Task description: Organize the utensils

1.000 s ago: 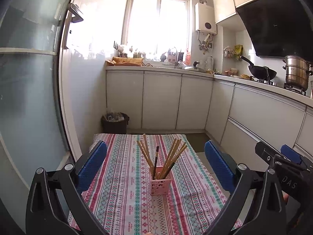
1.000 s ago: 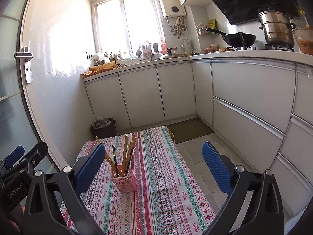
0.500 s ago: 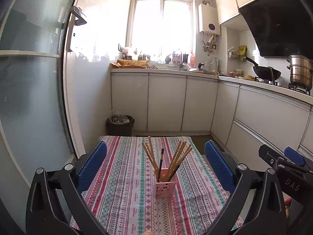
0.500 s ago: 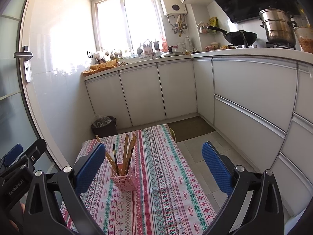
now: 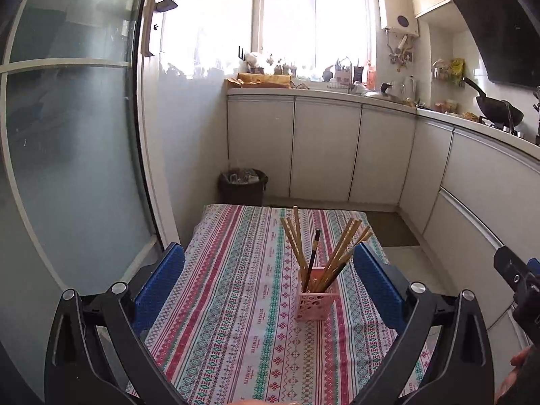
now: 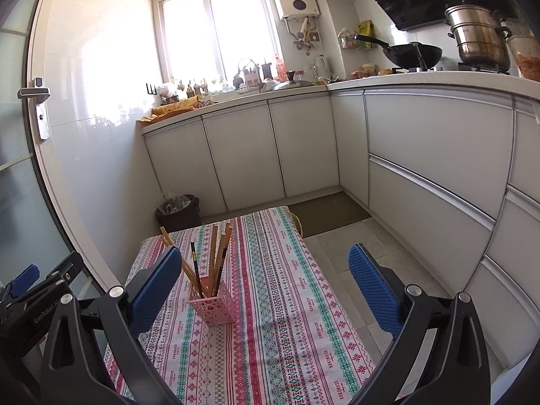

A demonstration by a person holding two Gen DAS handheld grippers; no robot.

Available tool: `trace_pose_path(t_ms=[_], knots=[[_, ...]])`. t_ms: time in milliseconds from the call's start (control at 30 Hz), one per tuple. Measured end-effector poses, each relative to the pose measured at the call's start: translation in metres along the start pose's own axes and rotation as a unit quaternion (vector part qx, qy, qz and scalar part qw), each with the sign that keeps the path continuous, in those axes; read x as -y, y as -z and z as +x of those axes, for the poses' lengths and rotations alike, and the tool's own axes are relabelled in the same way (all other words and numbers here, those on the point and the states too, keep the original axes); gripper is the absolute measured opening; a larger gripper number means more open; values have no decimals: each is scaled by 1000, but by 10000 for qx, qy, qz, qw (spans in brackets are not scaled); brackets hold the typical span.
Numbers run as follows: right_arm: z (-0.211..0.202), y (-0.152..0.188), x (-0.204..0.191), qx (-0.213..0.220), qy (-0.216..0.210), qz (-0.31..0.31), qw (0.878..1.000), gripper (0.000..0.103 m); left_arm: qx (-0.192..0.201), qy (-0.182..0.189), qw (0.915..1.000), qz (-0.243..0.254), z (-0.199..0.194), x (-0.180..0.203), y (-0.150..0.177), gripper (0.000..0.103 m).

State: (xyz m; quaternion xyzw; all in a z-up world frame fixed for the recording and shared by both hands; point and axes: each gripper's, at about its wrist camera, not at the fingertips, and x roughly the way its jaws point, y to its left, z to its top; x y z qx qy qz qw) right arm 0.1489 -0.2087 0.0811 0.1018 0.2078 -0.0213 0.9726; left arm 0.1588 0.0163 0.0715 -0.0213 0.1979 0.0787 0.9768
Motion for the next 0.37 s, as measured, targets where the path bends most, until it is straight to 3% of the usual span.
trace_pose_path(t_ms=[133,233,367], knots=[[1,-1,2,15,-12,31,10000,96,237,108,9996,100,-9,4,-3,96],[0,0,3,59,-24,47,10000,96,176,305,9994,-64,-9,2,-3,96],[-1,-1,4,87,-30,49,9999,96,263,-8,9991,-333,-12,-5,-3,96]])
